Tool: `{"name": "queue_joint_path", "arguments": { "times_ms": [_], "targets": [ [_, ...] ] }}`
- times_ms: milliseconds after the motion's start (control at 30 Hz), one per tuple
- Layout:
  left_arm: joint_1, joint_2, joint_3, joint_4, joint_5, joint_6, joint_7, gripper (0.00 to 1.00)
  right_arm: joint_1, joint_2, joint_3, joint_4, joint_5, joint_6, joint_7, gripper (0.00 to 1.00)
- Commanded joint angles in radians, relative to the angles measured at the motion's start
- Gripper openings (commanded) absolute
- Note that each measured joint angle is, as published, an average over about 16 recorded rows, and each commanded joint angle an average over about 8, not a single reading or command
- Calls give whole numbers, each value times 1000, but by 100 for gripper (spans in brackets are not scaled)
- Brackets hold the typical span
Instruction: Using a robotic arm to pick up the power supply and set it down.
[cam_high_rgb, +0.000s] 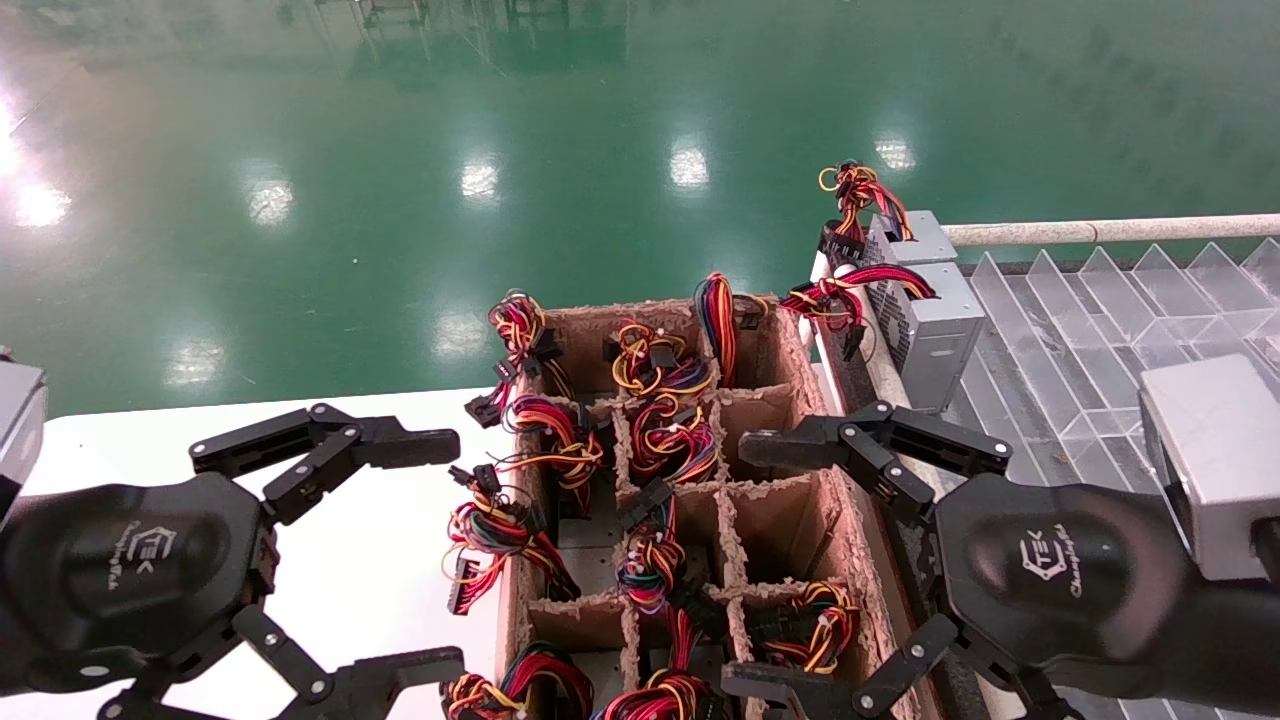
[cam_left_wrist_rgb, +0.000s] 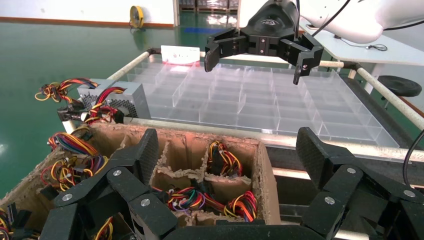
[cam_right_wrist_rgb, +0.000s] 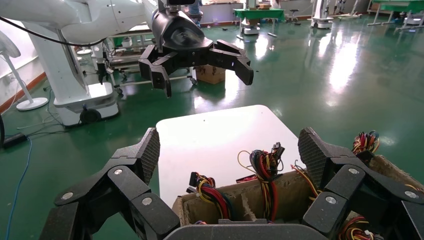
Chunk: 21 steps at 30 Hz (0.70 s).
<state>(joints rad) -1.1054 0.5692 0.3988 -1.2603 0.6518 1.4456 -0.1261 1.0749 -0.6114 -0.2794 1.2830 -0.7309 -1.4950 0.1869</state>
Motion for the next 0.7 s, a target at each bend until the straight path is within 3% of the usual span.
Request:
{"name": "queue_joint_path", "arguments": {
  "times_ms": [33,700],
  "targets": [
    [0,0,0,0,0,0,0,100,0,0,0,0,0,0,0,100],
    [0,0,0,0,0,0,0,100,0,0,0,0,0,0,0,100]
  ]
}}
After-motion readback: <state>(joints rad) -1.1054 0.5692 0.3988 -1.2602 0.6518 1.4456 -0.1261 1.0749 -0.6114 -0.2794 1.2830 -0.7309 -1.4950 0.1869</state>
